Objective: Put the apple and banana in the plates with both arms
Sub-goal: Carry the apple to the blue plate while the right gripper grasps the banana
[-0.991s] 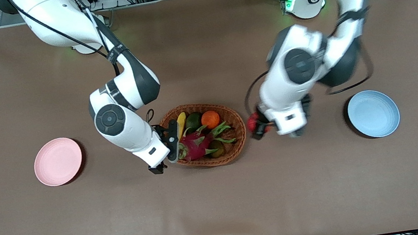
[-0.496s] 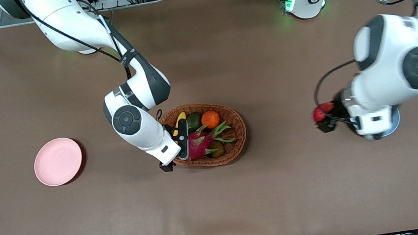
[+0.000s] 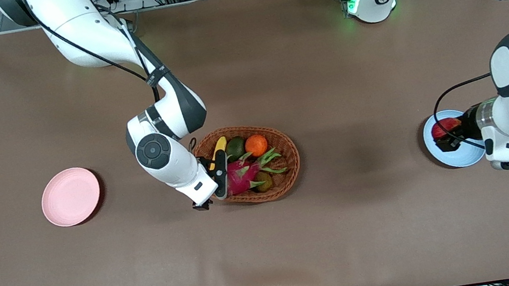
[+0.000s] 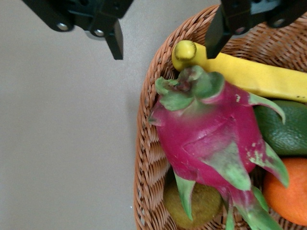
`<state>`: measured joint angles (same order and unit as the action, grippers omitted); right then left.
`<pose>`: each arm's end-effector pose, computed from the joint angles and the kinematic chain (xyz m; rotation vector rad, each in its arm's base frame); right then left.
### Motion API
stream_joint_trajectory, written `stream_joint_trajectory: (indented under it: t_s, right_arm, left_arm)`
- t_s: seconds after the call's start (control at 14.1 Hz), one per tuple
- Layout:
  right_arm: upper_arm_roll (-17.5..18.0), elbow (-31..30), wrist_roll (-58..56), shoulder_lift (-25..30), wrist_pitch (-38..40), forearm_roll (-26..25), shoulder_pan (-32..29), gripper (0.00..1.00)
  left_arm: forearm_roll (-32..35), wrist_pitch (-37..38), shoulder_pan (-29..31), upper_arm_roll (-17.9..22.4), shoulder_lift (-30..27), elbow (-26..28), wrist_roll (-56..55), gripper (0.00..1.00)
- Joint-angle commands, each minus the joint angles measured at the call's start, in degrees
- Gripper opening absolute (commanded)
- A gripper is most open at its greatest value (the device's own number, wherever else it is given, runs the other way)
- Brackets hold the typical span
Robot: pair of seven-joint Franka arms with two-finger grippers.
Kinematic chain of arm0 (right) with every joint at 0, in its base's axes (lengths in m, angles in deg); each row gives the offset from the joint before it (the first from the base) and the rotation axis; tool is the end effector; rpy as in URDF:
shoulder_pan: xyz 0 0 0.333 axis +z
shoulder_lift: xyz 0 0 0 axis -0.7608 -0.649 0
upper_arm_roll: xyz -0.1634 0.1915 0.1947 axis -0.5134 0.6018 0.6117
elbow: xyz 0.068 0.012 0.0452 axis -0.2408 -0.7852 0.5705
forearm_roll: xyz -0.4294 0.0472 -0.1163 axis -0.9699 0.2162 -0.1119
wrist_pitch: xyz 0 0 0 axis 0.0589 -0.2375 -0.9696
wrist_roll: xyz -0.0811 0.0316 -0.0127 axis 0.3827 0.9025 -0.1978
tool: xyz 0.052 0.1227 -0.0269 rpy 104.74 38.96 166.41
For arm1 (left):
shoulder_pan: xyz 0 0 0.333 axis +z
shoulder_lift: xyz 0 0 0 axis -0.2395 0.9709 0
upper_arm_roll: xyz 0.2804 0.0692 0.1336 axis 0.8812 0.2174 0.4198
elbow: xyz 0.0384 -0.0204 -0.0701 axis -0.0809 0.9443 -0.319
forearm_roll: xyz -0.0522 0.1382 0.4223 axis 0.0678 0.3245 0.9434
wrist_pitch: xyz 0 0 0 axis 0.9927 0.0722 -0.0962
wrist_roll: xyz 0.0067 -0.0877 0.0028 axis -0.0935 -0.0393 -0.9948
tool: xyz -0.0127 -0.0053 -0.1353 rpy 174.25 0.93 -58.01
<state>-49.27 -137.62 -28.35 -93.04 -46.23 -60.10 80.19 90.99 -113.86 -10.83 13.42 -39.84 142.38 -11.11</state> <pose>0.6900 0.3753 0.2271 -2.2999 -2.0666 -0.1622 0.7086 -0.0364 0.3667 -2.9268 -0.9130 0.3144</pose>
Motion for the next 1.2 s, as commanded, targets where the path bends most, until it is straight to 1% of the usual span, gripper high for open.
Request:
stream_joint_trajectory:
  t_s: [0.0, 0.07, 0.21, 0.35, 0.42, 0.5, 0.64, 0.78, 0.92, 1.06, 1.13]
  right_arm:
    - [0.4, -2.5, -2.2, -0.1, -4.7, -0.2, -0.5, 0.72]
    - [0.4, -2.5, -2.2, -0.1, -4.7, -0.2, -0.6, 0.71]
    - [0.4, -2.6, -2.3, -0.1, -4.7, -0.2, -0.7, 0.65]
    - [0.4, -2.6, -2.2, -0.1, -4.6, -0.2, -0.7, 0.36]
    - [0.4, -2.6, -2.3, -0.1, -4.6, -0.2, -0.7, 0.23]
    - [0.4, -2.6, -2.3, -0.1, -4.6, -0.2, -0.7, 0.16]
    - [0.4, -2.5, -2.1, 0.0, -4.5, -0.2, -0.3, 0.15]
    - [0.4, -2.5, -2.1, 0.0, -4.5, -0.2, -0.2, 0.17]
    - [0.4, -2.5, -2.1, 0.0, -4.5, -0.1, -0.2, 0.17]
    - [0.4, -2.5, -2.2, 0.0, -4.5, -0.1, -0.2, 0.16]
    - [0.4, -2.5, -2.6, 0.1, -4.5, -0.1, -0.4, 0.14]
  left_arm:
    - [1.5, -3.8, 1.6, -0.5, -1.1, 3.5, 3.4, 0.00]
    - [1.5, -5.0, 2.0, -0.5, -1.0, 3.9, 4.4, 0.00]
    - [2.0, -8.4, 2.1, -0.3, -0.5, 6.3, 4.7, 0.00]
    - [7.8, -14.6, 3.3, -0.4, 0.8, 9.9, 4.9, 0.00]
    - [8.9, -19.0, 4.7, -0.5, 0.9, 12.5, 4.9, 0.00]
    - [9.0, -22.5, 5.5, -0.6, 0.9, 15.0, 5.4, 0.00]
    - [9.2, -28.0, 5.8, -0.6, 0.9, 19.1, 5.7, 0.00]
    - [10.0, -33.5, 7.7, -0.5, 0.8, 22.7, 7.4, 0.00]
    - [10.2, -38.7, 9.4, -0.4, 1.8, 24.8, 9.7, 0.00]
    - [10.5, -40.9, 9.8, -0.4, 2.2, 26.0, 11.2, 0.00]
    - [12.4, -41.0, 9.9, -0.3, 2.2, 26.1, 11.7, 0.00]
